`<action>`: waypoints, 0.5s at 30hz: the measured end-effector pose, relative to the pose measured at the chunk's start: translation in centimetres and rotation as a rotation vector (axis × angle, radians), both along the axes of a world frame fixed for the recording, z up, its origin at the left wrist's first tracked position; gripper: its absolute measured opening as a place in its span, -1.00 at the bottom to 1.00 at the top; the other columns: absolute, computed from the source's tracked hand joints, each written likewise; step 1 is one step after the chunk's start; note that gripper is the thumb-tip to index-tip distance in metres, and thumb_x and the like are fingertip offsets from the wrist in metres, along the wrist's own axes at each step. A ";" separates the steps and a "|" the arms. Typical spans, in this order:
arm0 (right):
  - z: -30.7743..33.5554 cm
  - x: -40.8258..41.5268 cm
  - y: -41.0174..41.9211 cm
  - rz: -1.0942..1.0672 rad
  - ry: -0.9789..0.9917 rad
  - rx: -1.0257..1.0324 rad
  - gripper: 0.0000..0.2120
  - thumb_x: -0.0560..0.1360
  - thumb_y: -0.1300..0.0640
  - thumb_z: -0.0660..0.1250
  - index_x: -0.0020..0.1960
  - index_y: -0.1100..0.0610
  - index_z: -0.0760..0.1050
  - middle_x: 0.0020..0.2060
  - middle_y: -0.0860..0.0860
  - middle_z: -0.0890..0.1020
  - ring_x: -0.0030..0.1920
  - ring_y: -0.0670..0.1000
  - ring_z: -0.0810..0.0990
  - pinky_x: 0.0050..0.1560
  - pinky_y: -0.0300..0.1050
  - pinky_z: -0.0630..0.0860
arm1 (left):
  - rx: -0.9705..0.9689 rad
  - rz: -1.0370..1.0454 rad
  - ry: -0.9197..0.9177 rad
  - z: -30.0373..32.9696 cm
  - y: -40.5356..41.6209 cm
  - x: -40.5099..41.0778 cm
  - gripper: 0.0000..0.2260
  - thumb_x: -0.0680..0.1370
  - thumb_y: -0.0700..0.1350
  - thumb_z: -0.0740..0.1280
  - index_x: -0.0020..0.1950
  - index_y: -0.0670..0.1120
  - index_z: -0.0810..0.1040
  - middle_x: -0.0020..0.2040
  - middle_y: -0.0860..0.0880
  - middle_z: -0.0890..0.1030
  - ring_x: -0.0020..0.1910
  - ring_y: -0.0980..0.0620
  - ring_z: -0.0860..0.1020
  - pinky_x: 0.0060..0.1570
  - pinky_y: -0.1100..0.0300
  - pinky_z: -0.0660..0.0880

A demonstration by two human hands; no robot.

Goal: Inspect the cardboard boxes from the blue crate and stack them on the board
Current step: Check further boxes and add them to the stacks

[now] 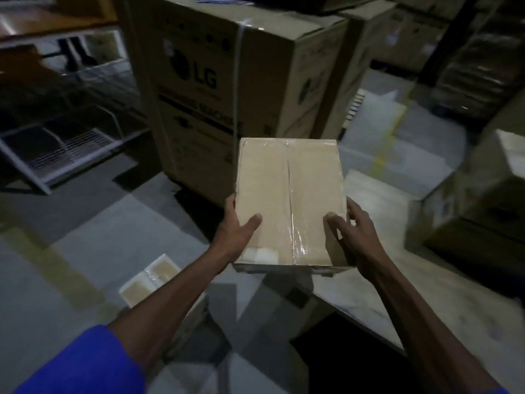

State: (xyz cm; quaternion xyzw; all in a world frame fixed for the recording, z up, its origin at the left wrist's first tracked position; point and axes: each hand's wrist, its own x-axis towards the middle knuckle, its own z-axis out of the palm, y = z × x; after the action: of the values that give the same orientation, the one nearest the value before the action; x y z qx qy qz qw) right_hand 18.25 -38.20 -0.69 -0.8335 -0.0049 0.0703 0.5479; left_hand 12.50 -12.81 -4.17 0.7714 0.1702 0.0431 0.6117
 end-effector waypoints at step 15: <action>-6.9 -0.4 -26.7 -0.326 0.264 0.038 -0.30 0.28 -0.21 0.42 0.39 -0.09 0.40 0.34 0.09 0.51 0.29 0.12 0.54 0.30 0.20 0.57 | 0.279 -0.354 0.191 -4.2 -25.2 9.4 -0.32 0.34 0.19 0.37 0.46 0.10 0.40 0.32 -0.01 0.55 0.34 -0.10 0.51 0.34 -0.13 0.50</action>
State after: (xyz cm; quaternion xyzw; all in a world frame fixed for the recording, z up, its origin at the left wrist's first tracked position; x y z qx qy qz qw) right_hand 17.84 -64.89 -7.62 -0.7962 0.2006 0.0893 0.5638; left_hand 21.93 -38.05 -8.39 0.8667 0.0818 -0.1147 0.4785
